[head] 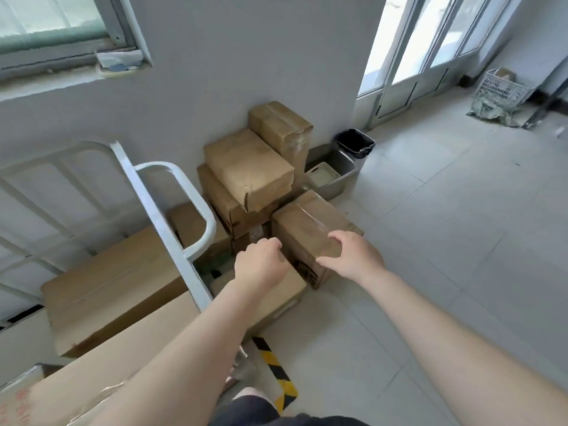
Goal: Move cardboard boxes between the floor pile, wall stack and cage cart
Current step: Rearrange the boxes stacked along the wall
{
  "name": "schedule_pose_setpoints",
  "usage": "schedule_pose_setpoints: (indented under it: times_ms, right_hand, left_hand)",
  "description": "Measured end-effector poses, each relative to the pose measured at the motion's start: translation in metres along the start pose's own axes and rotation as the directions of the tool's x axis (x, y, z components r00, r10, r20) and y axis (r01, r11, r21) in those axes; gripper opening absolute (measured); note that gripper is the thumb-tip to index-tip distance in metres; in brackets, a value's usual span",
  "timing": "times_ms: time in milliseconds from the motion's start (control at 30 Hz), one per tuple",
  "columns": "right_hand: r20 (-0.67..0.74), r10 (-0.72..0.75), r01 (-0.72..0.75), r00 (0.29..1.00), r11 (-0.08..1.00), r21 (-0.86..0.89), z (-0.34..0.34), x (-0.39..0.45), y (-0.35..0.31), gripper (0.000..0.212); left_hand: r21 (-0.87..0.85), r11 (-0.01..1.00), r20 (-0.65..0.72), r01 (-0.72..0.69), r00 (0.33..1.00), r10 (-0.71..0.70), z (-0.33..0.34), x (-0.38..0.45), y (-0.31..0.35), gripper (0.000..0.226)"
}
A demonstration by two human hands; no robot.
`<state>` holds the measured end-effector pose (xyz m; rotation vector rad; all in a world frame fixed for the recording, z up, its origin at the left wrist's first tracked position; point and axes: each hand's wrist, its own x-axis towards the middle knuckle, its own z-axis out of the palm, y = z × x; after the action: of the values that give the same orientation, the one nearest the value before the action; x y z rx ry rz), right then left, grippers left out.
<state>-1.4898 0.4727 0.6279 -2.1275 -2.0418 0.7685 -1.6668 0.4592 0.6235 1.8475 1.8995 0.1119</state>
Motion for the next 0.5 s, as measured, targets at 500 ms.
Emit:
schedule_pose_setpoints:
  times_ms: [500]
  right_hand:
    - [0.213,0.253,-0.245,0.944,0.967,-0.065,-0.016,0.213,0.139,0.078]
  left_hand:
    - [-0.049,0.971,0.303,0.233,0.93,-0.208,0.107,0.223,0.062,0.047]
